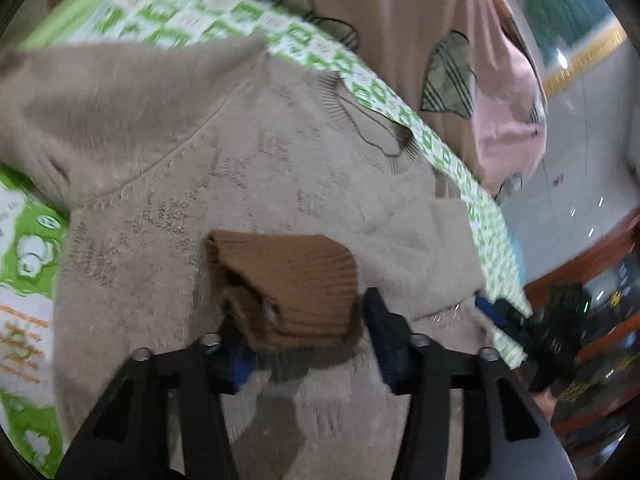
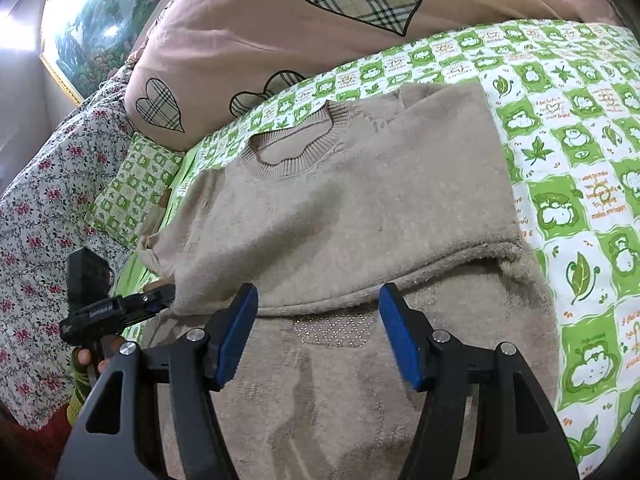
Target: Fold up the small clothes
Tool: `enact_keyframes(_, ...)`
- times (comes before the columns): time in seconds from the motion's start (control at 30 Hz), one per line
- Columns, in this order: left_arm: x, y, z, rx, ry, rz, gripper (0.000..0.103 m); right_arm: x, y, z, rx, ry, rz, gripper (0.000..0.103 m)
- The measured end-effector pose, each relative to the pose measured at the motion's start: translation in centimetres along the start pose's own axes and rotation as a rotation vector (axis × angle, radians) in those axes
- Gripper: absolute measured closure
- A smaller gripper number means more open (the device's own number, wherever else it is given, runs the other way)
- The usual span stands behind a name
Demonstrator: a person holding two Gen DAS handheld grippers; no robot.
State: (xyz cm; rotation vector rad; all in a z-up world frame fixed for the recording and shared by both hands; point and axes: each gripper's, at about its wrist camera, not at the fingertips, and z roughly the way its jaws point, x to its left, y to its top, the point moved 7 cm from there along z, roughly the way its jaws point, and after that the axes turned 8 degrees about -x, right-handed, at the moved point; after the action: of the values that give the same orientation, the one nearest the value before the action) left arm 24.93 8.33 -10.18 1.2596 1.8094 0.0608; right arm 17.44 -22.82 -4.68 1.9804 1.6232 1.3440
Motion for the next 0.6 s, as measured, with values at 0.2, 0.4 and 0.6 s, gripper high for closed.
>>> enact_keyframes(0.2, -1.2, 0.8, 0.7, -0.013, -0.056, 0.016, 0.098, -0.3, 0.7, -1.1, -0.020, -0.012, 0.001, 0.039)
enact_keyframes(0.4, -3.7, 3.2, -2.9, -0.201, -0.043, 0.183, 0.095, -1.5, 1.1, -1.3, -0.027, -0.037, 0.012, 0.038)
enact_keyframes(0.6, 1.4, 2.1, 1.1, 0.017, -0.075, 0.012, 0.059, -2.7, 2.2, -1.3, -0.029, -0.085, 0.011, 0.038)
